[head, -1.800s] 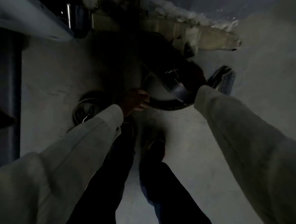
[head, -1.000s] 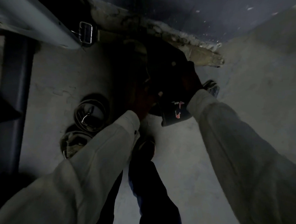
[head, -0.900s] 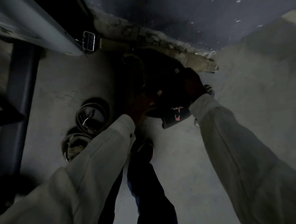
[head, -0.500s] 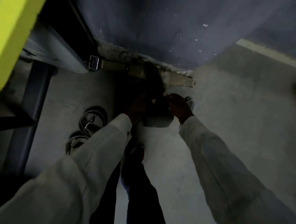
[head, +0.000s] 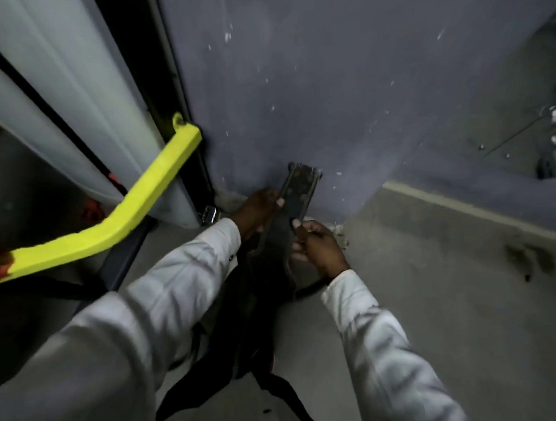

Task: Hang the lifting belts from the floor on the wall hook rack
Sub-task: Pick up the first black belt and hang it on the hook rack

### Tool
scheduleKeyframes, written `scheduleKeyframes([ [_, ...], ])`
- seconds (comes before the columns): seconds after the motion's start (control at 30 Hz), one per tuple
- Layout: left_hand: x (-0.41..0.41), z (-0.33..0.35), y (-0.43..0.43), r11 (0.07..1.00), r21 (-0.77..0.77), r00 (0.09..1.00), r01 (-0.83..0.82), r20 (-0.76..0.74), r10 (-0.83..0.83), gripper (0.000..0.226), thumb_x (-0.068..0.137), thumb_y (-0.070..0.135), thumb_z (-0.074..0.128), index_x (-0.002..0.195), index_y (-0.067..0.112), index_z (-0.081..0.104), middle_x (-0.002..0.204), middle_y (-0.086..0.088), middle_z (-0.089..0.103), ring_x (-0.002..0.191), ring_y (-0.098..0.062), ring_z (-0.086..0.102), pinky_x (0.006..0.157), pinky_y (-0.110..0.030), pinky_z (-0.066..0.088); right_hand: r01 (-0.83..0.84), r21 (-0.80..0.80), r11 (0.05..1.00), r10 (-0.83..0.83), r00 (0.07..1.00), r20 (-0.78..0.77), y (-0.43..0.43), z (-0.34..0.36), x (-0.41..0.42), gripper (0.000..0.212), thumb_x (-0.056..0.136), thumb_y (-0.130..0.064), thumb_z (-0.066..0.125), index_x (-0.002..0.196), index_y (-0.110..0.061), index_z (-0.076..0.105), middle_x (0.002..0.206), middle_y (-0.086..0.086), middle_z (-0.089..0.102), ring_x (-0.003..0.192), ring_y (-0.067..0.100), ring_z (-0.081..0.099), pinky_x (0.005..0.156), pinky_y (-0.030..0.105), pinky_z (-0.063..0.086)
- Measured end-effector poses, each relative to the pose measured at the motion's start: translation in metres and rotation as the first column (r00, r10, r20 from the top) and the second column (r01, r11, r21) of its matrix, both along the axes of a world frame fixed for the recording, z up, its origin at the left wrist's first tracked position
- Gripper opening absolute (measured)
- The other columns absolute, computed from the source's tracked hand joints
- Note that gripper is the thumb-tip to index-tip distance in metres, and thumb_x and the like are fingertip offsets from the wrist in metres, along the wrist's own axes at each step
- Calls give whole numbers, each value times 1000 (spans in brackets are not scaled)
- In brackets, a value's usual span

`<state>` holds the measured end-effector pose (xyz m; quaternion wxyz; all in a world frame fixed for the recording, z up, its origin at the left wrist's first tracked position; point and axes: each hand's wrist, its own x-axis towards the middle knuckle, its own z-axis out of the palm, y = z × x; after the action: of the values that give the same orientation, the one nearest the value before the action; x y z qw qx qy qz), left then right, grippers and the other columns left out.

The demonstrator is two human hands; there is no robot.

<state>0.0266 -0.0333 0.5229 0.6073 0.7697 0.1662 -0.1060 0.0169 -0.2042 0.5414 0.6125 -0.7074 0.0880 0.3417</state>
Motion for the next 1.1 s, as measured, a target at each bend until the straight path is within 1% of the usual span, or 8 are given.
scheduleKeyframes([
  [0.1,-14,46,-4,996,88,991,2,136,-13,12,92,18,58,100,9,57,94,-15,58,87,-16,50,75,-27,38,23,-29,999,-14,961,278,-2,43,7,18,94,-30,61,85,-16,54,75,12,64,68,22,60,67,36,54],
  [0.23,-27,107,9,983,177,922,44,371,-108,10,89,21,61,85,13,56,76,13,55,72,-2,53,74,-29,43,-172,56,984,125,873,471,-15,97,8,31,99,2,53,79,-16,37,57,-10,38,56,6,41,59,23,50],
  [0.5,-18,214,30,991,92,803,92,581,-129,25,95,20,62,119,24,64,85,16,64,76,-6,56,75,-26,48,-250,57,967,124,650,750,5,229,42,12,93,-8,64,98,-1,55,72,11,50,70,20,54,66,35,57],
  [0.63,-14,249,33,986,70,760,149,629,-160,35,97,17,59,132,12,60,128,-2,68,119,-18,64,104,-31,49,-229,48,972,78,511,856,12,317,60,12,96,-5,61,92,-15,57,66,-8,54,65,6,56,60,28,57],
  [0.83,-1,331,21,986,-166,628,22,770,116,13,95,3,59,88,14,64,67,8,63,66,-4,60,68,-20,51,-208,195,958,-108,366,924,27,390,54,14,98,-15,61,110,-20,59,91,6,66,85,14,66,74,31,58],
  [0.97,1,371,19,990,-119,549,81,834,55,20,97,7,58,117,7,59,96,-12,72,90,-22,70,85,-35,56,-220,167,961,-102,278,955,35,386,42,24,96,-13,60,118,-24,61,118,16,69,109,24,66,97,51,53],
  [1.03,0,388,22,990,-50,536,133,844,-29,31,99,15,57,130,16,53,104,-14,73,97,-27,72,87,-37,58,-192,204,960,-148,269,952,34,409,39,26,97,-6,60,118,-21,61,114,16,70,100,19,67,87,40,58],
  [1.1,2,409,23,989,11,517,149,852,-87,30,98,17,58,128,20,52,82,-3,73,78,-17,71,74,-30,60,-168,214,962,-161,282,946,30,435,39,23,97,-7,61,117,-19,59,106,15,70,88,15,67,71,26,56],
])
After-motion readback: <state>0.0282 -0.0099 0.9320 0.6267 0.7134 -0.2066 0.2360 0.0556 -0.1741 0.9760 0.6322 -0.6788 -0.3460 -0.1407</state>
